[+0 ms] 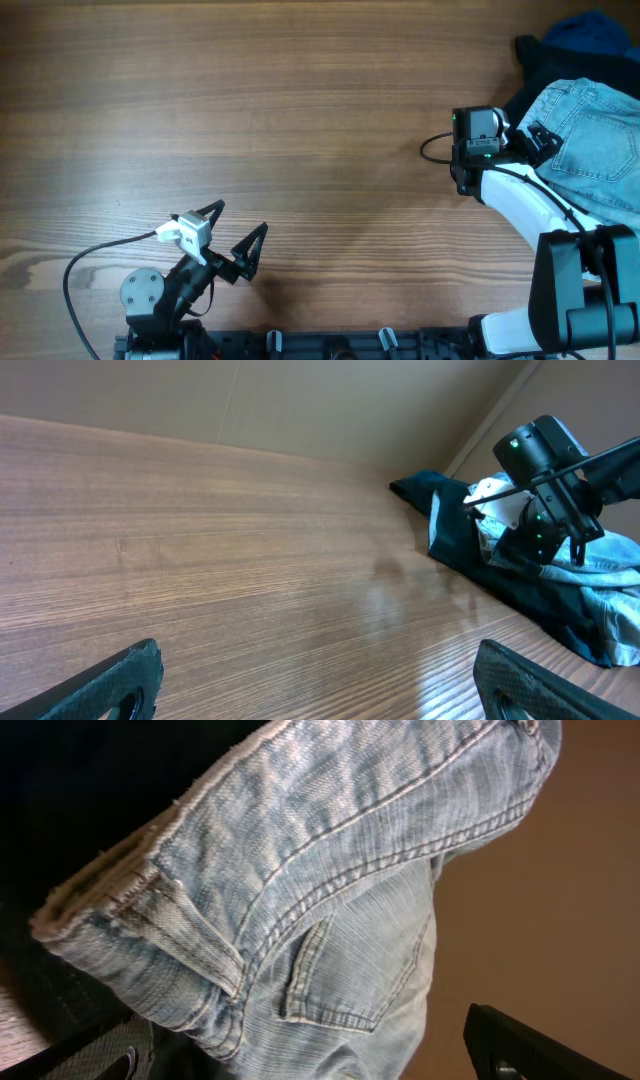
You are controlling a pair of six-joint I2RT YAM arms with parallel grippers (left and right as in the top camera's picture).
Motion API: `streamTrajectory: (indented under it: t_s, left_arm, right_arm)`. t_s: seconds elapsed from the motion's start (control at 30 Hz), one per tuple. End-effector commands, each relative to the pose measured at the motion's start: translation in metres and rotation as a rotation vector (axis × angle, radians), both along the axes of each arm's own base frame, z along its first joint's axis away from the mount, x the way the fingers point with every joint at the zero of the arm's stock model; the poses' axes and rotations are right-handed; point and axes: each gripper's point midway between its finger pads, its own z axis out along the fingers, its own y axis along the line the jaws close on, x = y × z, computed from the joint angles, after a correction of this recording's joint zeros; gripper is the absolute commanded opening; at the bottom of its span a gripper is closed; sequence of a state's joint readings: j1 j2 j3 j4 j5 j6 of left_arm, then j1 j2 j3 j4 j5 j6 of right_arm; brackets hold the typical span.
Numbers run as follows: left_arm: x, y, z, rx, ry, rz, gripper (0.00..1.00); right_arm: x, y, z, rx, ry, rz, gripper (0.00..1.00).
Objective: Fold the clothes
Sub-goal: 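Lower the right gripper onto the jeans' waistband edge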
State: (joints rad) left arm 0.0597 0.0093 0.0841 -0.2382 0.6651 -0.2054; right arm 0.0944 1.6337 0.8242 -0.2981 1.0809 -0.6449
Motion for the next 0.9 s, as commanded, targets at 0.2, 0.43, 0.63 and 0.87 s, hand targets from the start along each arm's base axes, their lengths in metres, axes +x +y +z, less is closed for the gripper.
streamTrajectory:
  t_s: [0.2,0.43,0.63,0.87]
  left_arm:
    - [-0.001,-0.003,-0.003,-0.012,0.011,-0.017,1.00]
    - [-0.001,-0.003,-0.003,-0.013,0.011,-0.017,1.00]
    - [-0.001,-0.003,-0.003,-0.013,0.011,-0.017,1.00]
    - [-0.001,-0.003,-0.003,-0.013,0.011,-0.017,1.00]
  right_arm:
    - [0.004,0.007,-0.016,0.086,0.000,0.023,1.00]
    - [0.006,0.013,-0.026,0.143,0.028,0.059,1.00]
    - [0.002,0.002,-0.026,0.135,0.066,0.049,1.00]
    - [-0.002,-0.008,-0.027,0.140,0.075,0.027,1.00]
